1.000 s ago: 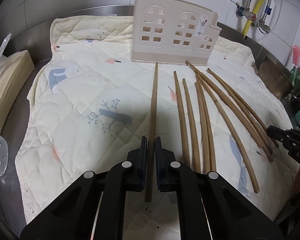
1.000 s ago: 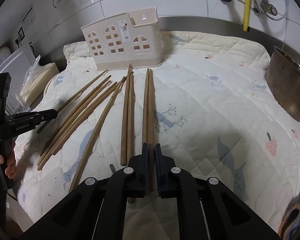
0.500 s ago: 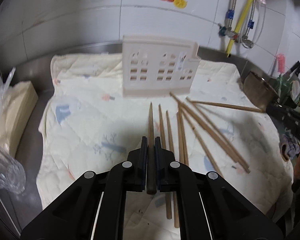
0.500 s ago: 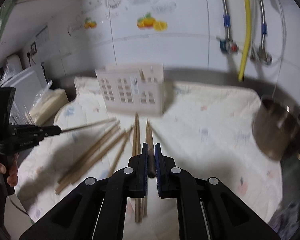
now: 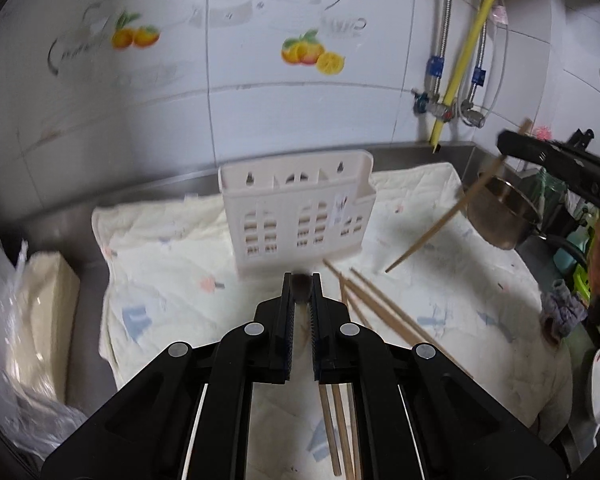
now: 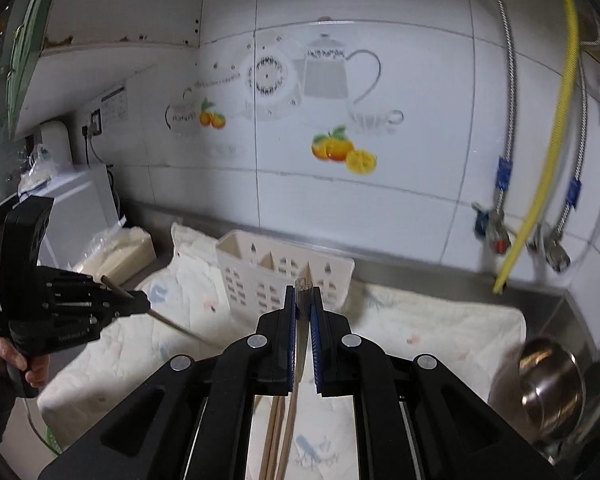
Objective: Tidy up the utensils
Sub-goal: 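Lift the chopsticks upright with both grippers and lower them into the white holder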
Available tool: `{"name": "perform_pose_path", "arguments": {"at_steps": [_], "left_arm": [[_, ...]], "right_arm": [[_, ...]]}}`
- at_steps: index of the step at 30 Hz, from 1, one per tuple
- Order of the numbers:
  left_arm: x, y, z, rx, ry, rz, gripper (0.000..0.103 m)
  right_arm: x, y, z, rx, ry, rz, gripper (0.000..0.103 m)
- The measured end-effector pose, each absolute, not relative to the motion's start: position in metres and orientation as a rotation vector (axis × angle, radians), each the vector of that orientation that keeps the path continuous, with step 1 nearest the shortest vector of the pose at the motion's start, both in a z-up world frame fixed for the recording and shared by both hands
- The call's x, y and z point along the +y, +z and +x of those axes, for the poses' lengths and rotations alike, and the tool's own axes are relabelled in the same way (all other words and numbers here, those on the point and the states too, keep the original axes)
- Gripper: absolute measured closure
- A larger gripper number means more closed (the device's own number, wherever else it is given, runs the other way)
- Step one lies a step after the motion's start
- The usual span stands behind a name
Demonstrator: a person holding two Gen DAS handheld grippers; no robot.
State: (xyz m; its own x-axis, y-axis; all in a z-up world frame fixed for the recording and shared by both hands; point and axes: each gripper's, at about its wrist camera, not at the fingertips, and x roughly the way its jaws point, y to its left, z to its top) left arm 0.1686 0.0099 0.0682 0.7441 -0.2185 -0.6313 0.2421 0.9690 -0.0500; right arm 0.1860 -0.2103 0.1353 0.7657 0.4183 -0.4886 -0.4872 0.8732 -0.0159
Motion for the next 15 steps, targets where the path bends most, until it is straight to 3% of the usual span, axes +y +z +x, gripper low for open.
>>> {"name": "perform_pose_path", "arguments": {"at_steps": [9,15], "left_arm": [[0.0,0.149,0.173,0.55,-0.271,0.111,0.097],[-0.005,0.202,0.191,0.439,-0.253,0.132,0.097]], "right_arm": [[-0.198,0.193,0.221,0.444,0.5,-0.161,0.096],[-0.197,0.199,0.245,0.447,0.461,-0.152,0.097]]}}
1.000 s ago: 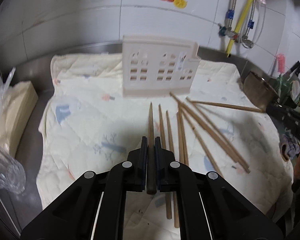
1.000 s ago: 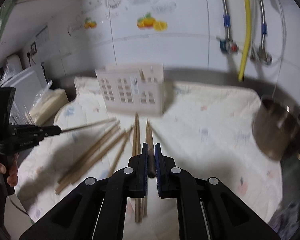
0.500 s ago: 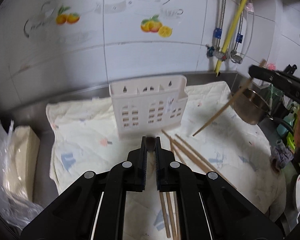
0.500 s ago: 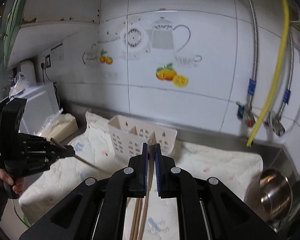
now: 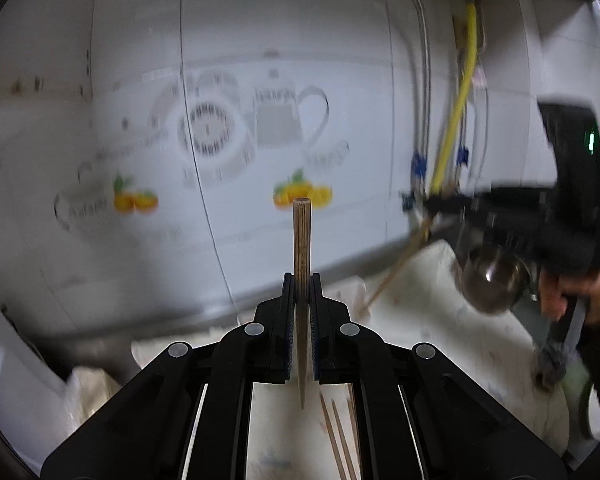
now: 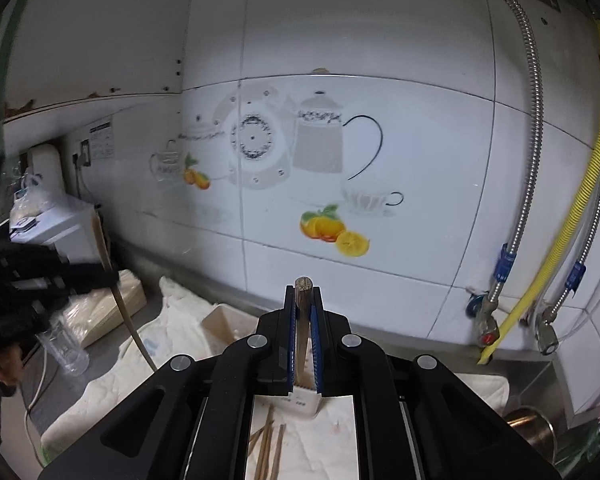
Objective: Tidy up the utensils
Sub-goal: 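Lift the chopsticks upright with both grippers and lower them into the white holder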
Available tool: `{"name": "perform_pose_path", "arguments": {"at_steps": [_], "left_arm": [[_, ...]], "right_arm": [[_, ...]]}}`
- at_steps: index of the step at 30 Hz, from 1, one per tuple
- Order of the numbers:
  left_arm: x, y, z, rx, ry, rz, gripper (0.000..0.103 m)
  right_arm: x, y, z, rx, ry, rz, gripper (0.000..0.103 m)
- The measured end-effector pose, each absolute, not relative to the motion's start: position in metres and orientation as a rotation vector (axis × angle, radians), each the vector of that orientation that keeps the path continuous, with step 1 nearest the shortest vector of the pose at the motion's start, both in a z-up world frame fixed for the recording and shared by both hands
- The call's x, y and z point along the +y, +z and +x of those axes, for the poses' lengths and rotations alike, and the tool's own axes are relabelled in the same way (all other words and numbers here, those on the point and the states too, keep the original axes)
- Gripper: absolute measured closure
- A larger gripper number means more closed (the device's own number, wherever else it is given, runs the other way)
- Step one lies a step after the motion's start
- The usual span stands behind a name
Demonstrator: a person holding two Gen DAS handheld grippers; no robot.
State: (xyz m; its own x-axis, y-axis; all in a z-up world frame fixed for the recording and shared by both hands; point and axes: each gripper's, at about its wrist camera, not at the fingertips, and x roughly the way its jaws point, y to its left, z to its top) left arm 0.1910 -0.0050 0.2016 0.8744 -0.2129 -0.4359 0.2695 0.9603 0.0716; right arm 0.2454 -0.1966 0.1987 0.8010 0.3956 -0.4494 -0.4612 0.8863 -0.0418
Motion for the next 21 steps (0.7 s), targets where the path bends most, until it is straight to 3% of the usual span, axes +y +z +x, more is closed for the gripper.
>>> {"name": "perform_pose_path", "arguments": {"at_steps": [8,21], "left_arm": [[0.002,0.221,0.245,0.369,-0.19,0.076,0.097],[0.036,0.146,0.306,0.531,-0.141,-0.078,0.097]], "right_arm": [[-0.191,0.169,0.271,0.511,0.455,-0.149,0.097],[-0.19,0.135,0.288,0.573,0.453,-0.147,0.096]]}}
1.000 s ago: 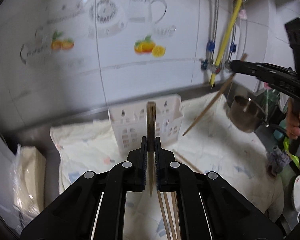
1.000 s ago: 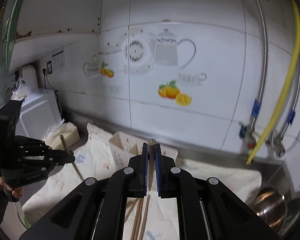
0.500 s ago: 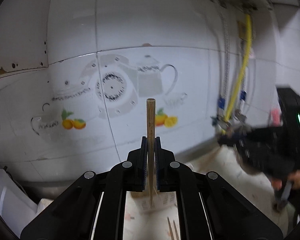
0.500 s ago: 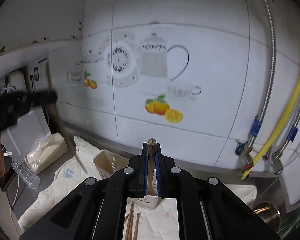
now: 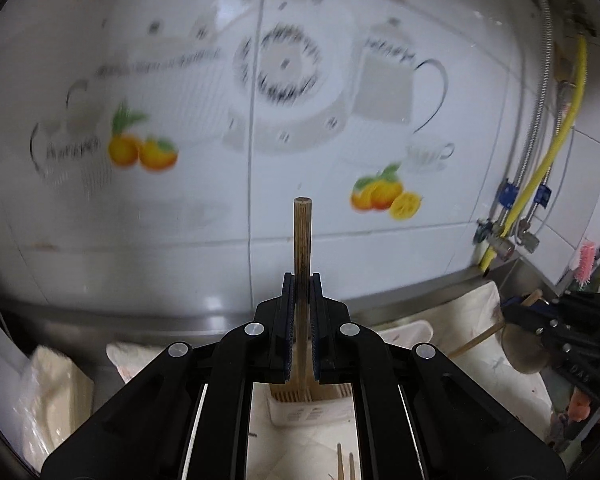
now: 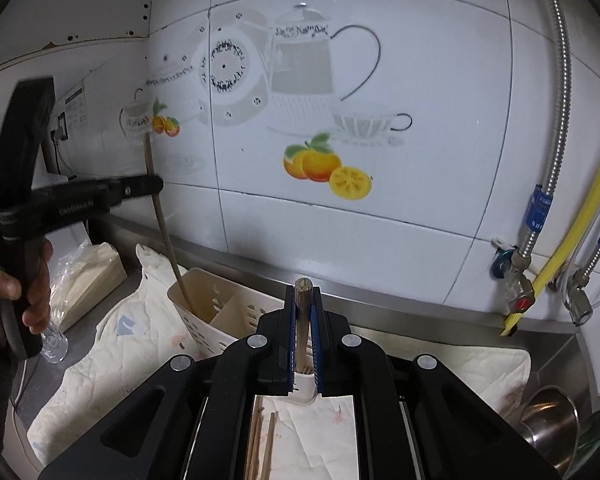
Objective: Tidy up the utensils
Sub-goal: 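Lift the chopsticks upright with both grippers and lower them into the white holder, then open the left gripper releasing its chopstick while the right gripper releases its own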
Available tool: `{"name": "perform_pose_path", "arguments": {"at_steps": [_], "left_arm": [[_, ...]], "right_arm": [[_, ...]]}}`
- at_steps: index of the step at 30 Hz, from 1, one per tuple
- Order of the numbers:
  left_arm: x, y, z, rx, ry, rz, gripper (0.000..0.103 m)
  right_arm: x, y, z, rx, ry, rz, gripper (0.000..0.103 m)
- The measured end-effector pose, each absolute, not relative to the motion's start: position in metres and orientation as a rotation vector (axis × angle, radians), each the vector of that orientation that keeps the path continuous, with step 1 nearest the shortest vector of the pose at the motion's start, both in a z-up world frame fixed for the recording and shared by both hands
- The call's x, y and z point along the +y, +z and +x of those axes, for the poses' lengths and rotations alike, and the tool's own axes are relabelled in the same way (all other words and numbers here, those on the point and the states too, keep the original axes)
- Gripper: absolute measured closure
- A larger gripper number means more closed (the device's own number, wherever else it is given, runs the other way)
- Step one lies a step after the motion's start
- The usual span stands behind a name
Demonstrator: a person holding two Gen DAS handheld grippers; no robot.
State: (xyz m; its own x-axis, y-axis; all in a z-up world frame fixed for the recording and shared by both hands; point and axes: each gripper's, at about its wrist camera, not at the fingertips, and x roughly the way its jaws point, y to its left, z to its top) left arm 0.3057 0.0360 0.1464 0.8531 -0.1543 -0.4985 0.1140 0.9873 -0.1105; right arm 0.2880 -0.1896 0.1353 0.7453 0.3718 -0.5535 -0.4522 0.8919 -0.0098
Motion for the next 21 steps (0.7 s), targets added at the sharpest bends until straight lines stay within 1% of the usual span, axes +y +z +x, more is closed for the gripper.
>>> {"name": "perform_pose_path", "arguments": {"at_steps": [8,15,17,19,21], "left_arm": [[0.041,0.117,0.312,0.601,-0.131,-0.081,0.097],[0.043,0.113,0.309,0.613,-0.128,-0.076,0.095],[0.042,0.113,0.308,0.618,-0.121,-0.07,0.091],[0.043,0.114,0.306,0.614,-0.115,-0.071,0.074],[0.043,0.115,0.305,0.61,-0.114,-0.072,0.068]], "right_arm": [[-0.19,0.129,0.294,0.585,0.441,-0.146,0.096],[-0.192,0.126,0.298,0.595,0.431,-0.14,0.096],[-0.192,0.126,0.298,0.596,0.432,-0.136,0.096],[-0.193,0.126,0.298,0.595,0.431,-0.135,0.096],[-0.196,0.13,0.295,0.581,0.43,-0.127,0.095]]}}
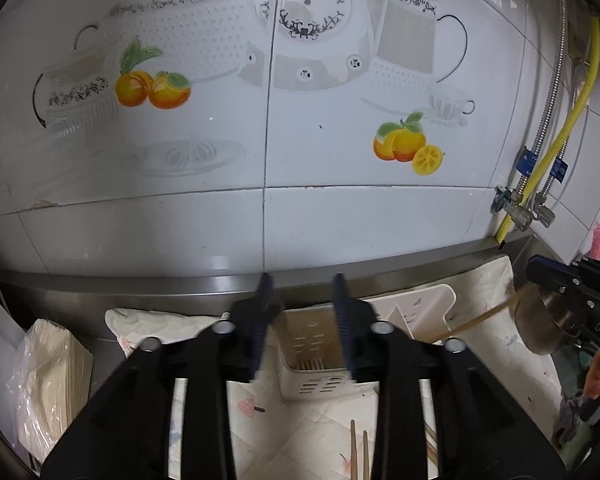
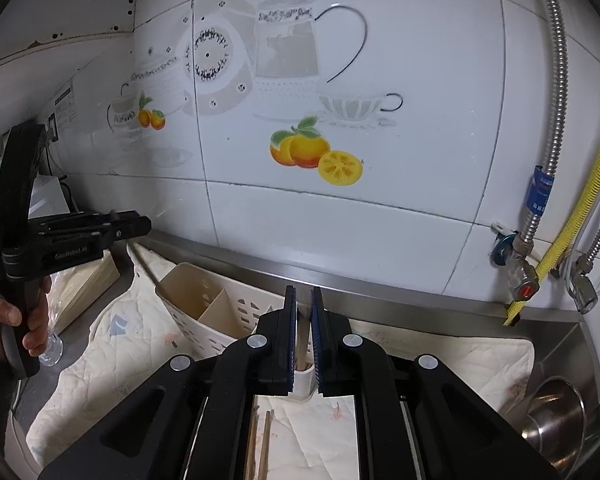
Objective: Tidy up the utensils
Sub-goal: 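Open the left gripper releasing its chopstick while the right gripper releases its own, then close the right gripper on a chopstick while the left gripper grasps another chopstick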
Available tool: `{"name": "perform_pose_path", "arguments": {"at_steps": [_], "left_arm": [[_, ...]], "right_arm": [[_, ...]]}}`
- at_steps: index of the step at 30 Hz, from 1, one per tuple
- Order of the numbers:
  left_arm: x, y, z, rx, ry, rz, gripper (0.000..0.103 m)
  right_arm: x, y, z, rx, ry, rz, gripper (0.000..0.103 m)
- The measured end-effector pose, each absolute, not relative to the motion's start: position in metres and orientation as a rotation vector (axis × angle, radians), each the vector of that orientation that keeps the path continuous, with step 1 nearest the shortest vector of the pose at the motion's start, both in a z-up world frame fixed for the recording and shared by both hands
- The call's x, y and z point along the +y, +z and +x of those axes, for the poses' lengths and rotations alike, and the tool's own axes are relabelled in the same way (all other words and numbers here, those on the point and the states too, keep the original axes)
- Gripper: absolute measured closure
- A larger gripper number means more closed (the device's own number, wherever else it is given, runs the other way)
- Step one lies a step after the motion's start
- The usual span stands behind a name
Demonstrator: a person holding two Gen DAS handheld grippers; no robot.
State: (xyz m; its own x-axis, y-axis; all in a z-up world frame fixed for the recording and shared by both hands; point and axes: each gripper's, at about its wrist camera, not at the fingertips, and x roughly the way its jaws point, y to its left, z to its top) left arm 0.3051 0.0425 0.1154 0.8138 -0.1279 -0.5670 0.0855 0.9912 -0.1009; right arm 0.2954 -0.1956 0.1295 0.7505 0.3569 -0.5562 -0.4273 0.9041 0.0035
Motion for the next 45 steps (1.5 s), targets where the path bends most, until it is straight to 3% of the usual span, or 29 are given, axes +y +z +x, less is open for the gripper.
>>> {"name": "perform_pose_path", "arguments": {"at_steps": [4,8,12,19,27,34,45], "left_arm": [[0.043,0.12,0.299,0.598,-0.105,-0.08,0.054],[0.04,0.125,0.287,0.583,-0.09,-0.062,0.052],[0.039,0.131,0.268,0.559,-0.072,-0.044,0.04],[0.041,0.126,0.222,0.536,-0.073,-0.06,0.029],[0.044,0.089,0.171,0.558,-0.083,-0.089,0.017],[0.048,0.052,0.138,0.591,-0.045,-0.094,0.006],[0.053,0.005,0.112,0.676,0.001,-0.136,0.005]], "right_arm": [[-0.199,0.135,0.291,0.565,0.425,-0.124,0.09],[-0.207,0.141,0.282,0.544,0.42,-0.111,0.086],[-0.214,0.147,0.262,0.51,0.417,-0.11,0.082],[-0.222,0.134,0.211,0.491,0.441,-0.115,0.079],[-0.223,0.067,0.164,0.592,0.46,-0.114,0.079],[-0.223,-0.002,0.136,0.712,0.44,-0.147,0.071],[-0.229,-0.065,0.128,0.846,0.399,-0.148,0.066]]}}
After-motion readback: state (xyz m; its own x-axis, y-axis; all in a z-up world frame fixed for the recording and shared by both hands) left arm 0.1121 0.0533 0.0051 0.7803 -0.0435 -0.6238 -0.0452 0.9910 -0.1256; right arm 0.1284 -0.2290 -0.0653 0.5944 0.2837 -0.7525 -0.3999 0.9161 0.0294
